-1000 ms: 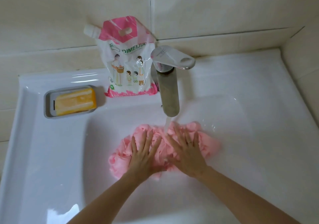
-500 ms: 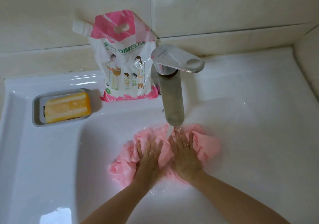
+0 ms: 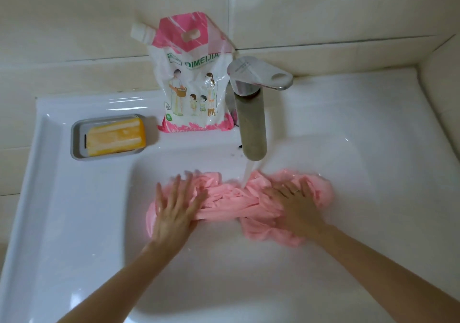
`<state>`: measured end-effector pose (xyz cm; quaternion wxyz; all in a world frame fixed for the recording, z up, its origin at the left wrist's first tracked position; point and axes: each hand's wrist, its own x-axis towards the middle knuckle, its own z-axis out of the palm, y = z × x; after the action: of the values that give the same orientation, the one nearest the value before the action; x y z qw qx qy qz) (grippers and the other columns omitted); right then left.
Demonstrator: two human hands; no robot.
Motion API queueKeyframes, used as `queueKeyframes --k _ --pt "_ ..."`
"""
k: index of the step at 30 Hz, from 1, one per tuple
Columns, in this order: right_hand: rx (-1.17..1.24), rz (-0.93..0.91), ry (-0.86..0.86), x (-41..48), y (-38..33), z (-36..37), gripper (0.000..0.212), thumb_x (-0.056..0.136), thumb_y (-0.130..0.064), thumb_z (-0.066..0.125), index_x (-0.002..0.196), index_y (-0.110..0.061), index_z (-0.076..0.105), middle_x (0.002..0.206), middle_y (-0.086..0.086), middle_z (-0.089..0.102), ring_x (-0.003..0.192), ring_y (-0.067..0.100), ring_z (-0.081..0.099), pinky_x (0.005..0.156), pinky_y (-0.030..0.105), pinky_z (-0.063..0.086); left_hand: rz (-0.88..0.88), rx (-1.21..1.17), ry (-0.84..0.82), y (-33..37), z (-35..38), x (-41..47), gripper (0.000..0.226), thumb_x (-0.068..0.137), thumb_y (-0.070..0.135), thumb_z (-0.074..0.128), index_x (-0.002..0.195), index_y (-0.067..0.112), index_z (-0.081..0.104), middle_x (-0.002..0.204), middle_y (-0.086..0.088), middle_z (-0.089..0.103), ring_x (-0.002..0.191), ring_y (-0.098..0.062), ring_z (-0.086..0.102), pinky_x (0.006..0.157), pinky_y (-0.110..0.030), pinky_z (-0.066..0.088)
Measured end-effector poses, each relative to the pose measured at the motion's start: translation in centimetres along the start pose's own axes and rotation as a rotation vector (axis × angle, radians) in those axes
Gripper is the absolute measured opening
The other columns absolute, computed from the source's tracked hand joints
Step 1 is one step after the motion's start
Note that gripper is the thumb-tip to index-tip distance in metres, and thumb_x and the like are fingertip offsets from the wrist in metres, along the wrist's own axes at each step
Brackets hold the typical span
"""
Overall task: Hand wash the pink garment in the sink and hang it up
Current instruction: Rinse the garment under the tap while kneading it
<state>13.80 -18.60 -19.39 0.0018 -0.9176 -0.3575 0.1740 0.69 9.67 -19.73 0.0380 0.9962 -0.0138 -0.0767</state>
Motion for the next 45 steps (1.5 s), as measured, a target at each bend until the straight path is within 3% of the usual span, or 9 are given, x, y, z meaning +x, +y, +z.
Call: queueKeyframes --k 11,14,20,25,27,29,34,41,45 --pt "-0.149 0.073 -0.077 0.9 -8.2 1.2 0.032 0.050 -0.034 0.081 0.080 -0.034 0.072 0.099 0.004 0.062 0.102 0.033 0.060 0.101 0.061 0.022 -0.082 -0.160 -0.201 4.2 0.6 -2.8 0.060 0.058 0.065 0.039 0.098 0.026 0.062 0.092 -0.002 0.068 0.083 -0.026 0.069 0.068 -0.055 0.052" --pt "-0.058 0.046 -0.030 -0.9 -8.2 -1.9 0.032 0.044 -0.024 0.084 0.073 -0.032 0.074 0.114 0.007 0.063 0.119 0.038 0.054 0.098 0.068 0.022 -0.182 -0.198 -0.310 3.5 1.0 -3.3 0.087 0.061 0.071 0.040 0.109 0.003 0.065 0.119 -0.024 0.060 0.112 -0.043 0.058 0.080 -0.064 0.046" --pt "0.620 0.133 0.052 -3.4 -10.4 -9.9 0.049 0.068 -0.006 0.072 0.115 -0.019 0.066 0.138 -0.001 0.040 0.116 0.020 0.051 0.088 0.015 0.043 -0.159 -0.516 -0.103 5.4 -0.6 -3.1 0.136 0.049 0.087 0.051 0.149 0.009 0.005 0.156 -0.021 0.011 0.143 -0.032 0.006 0.105 -0.061 0.005" --pt "1.453 0.057 -0.010 -4.4 -11.6 -14.3 0.031 0.082 -0.001 0.060 0.111 -0.008 0.065 0.114 0.008 0.068 0.105 0.021 0.064 0.090 0.028 0.051 -0.840 -1.141 -0.670 8.0 -6.1 -3.4 0.098 0.045 0.069 0.081 0.104 -0.006 0.056 0.094 -0.003 0.055 0.131 -0.033 0.041 0.095 -0.035 0.038" --pt "1.620 0.043 -0.009 -4.5 -10.4 -14.0 0.037 0.078 0.001 0.058 0.109 -0.014 0.069 0.110 0.019 0.067 0.099 0.035 0.064 0.082 0.044 0.049 -0.721 -1.115 -0.407 7.1 -6.1 -3.0 0.101 0.015 0.074 0.075 0.091 0.011 0.057 0.077 0.007 0.048 0.107 -0.034 0.058 0.079 -0.034 0.044" --pt "1.711 0.114 -0.009 -4.3 -8.0 -13.1 0.038 0.073 0.000 0.060 0.105 -0.019 0.070 0.103 0.021 0.065 0.091 0.032 0.061 0.074 0.042 0.048 -0.554 -0.976 -0.024 6.8 -7.3 -1.8 0.063 0.052 0.063 0.060 0.096 0.019 0.053 0.083 0.013 0.058 0.080 -0.014 0.059 0.077 -0.034 0.045" --pt "1.239 0.246 -0.161 -3.7 -1.8 -7.5 0.090 0.071 -0.001 0.074 0.141 -0.034 0.029 0.142 0.000 0.042 0.123 0.013 0.047 0.079 0.019 0.050 -0.072 -0.368 -0.156 5.1 -4.8 -0.2 0.107 0.058 0.075 0.037 0.149 0.026 0.009 0.153 -0.007 0.024 0.140 -0.033 0.023 0.113 -0.048 0.019" --pt "0.436 0.229 0.033 -0.1 -5.5 -1.2 0.076 0.070 -0.085 0.023 0.141 -0.059 0.014 0.160 -0.007 -0.003 0.147 0.024 0.005 0.113 0.060 0.012 -0.350 -0.390 -0.137 5.9 -0.7 1.2 0.115 0.047 0.101 0.021 0.143 0.046 -0.013 0.156 -0.006 -0.025 0.143 -0.039 -0.015 0.105 -0.071 0.011" --pt "0.214 0.155 0.025 0.8 -6.9 2.4 0.071 0.080 -0.077 0.033 0.142 -0.043 0.035 0.153 0.004 0.032 0.122 0.035 0.048 0.093 0.054 0.042 -0.241 -0.197 -0.254 7.0 0.8 1.7 0.108 0.056 0.092 0.034 0.145 0.031 0.026 0.149 -0.017 0.034 0.128 -0.049 0.038 0.071 -0.064 0.047"
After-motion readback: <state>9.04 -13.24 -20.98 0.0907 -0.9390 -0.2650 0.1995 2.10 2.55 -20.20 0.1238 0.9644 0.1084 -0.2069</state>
